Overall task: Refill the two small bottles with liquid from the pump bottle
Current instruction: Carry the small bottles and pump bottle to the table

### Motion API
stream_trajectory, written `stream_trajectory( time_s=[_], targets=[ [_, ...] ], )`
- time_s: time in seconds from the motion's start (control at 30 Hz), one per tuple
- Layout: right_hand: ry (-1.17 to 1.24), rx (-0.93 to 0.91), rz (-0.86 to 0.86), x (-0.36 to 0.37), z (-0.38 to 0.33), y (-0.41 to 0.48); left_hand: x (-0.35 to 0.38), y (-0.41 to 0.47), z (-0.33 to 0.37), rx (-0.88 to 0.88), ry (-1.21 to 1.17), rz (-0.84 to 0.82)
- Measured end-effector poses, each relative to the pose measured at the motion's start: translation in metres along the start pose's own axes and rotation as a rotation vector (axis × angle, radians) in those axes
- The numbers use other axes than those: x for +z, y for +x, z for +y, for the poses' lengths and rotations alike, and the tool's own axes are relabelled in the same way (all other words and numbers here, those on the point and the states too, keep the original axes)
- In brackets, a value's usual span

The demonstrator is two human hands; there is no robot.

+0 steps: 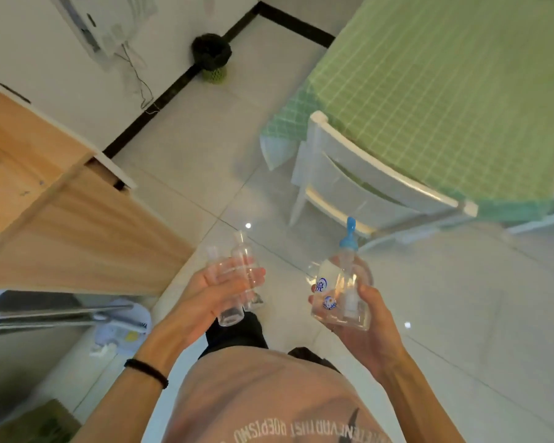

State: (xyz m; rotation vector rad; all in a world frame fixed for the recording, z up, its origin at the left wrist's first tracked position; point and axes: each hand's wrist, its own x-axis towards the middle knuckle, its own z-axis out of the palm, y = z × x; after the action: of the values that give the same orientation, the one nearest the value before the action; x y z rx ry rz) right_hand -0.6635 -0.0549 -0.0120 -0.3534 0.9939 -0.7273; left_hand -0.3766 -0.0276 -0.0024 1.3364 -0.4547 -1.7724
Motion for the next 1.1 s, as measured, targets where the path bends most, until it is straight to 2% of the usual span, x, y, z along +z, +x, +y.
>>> stream_trajectory(
  time_s=[0.13,0.3,0.53,0.77,0.93,1.1],
  targets=[
    [0.071,-0.104,0.063,-0.081,-0.003,-0.066,0.084,0.005,-0.044,-0.041,0.135,-0.115],
    [0.23,-0.238,0.236,-0.17,0.009,-0.161,0.19,0.011,-0.097,-0.161,0.361,-0.29],
    [0.546,-0.334,0.446,-0.242,0.024,-0.25,0.305,0.026,-0.133,-0.255,0.562,-0.556],
    [0.765,-0.342,0.649,-0.275,0.027,-0.257,0.375,0.066,-0.142,-0.306,0.667,-0.612],
    [0.853,-0.357,0.672,-0.299,-0.007,-0.228,0.412,0.118,-0.129,-0.332,0.706,-0.625],
    [0.858,-0.416,0.65,-0.316,-0.073,-0.202,0.441,0.17,-0.111,-0.367,0.73,-0.63]
  ],
)
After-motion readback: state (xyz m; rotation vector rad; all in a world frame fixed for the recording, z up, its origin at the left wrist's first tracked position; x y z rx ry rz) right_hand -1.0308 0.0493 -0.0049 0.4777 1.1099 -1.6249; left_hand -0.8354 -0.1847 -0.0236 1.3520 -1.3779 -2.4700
